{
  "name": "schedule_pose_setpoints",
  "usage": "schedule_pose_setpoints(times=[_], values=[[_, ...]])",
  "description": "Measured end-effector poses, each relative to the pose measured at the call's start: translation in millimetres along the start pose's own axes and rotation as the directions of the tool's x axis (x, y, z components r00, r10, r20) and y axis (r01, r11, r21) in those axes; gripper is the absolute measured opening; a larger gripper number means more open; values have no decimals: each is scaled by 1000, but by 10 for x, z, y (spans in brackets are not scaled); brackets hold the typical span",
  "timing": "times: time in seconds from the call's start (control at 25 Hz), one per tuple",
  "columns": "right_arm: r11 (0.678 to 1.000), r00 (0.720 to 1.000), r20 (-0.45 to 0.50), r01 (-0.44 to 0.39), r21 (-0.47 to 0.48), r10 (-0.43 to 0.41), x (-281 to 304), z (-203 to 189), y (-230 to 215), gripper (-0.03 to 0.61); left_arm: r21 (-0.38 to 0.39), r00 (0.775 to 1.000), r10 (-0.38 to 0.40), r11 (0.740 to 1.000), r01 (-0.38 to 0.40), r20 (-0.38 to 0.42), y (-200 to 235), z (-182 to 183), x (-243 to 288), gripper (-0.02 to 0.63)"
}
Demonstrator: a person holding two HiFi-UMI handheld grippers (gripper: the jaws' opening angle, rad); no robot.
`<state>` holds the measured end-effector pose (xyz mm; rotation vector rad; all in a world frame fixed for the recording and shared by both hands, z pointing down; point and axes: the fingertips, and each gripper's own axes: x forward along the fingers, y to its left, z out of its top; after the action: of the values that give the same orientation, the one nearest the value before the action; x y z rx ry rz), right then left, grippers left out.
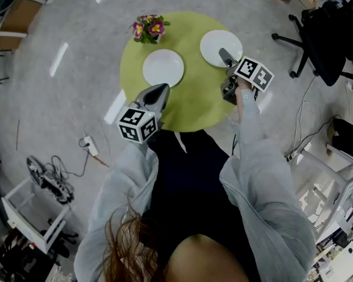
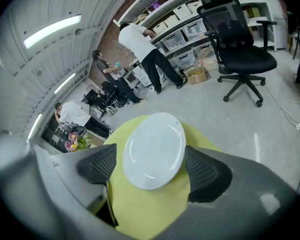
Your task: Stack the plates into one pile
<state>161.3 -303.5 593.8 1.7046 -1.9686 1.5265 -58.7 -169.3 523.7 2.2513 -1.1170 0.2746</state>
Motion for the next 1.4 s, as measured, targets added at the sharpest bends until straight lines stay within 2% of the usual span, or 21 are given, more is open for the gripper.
schedule_pose_setpoints(times=[0.12,0.44,0.68,0.8,0.88,0.96,1.08,1.28,1.4], values=[[1000,1000,-24,-14,-23,13,32,-41,36,448,0,1000,5,1000,-5,-3,12,-34,-30,12],[976,988,-149,12,-219,-46,120,-226,66,522,0,1000,11,1000,-11,8,-51,-83,-116,12],[968,987,-150,13,-252,-52,126,-276,95,532,-3,999,27,1000,-27,18,-46,-109,-231,12],[978,994,-102,7,-208,-29,29,-260,124,532,-9,999,42,999,-42,29,-18,-122,-312,12],[989,998,-62,-30,-147,21,-85,-268,167,532,-13,998,54,998,-53,40,-3,-124,-361,12],[992,994,-32,-104,-70,102,-234,-322,241,532,-15,997,64,998,-64,51,9,-118,-404,12],[972,973,-15,-230,45,230,-447,-478,357,523,-17,994,81,997,-81,69,30,-91,-479,12],[904,910,-32,-407,132,414,-685,-780,544,423,-30,991,106,994,-104,86,39,-129,-614,12],[828,846,-39,-509,237,531,-753,-941,708,405,-41,989,123,992,-119,86,49,-189,-676,12]])
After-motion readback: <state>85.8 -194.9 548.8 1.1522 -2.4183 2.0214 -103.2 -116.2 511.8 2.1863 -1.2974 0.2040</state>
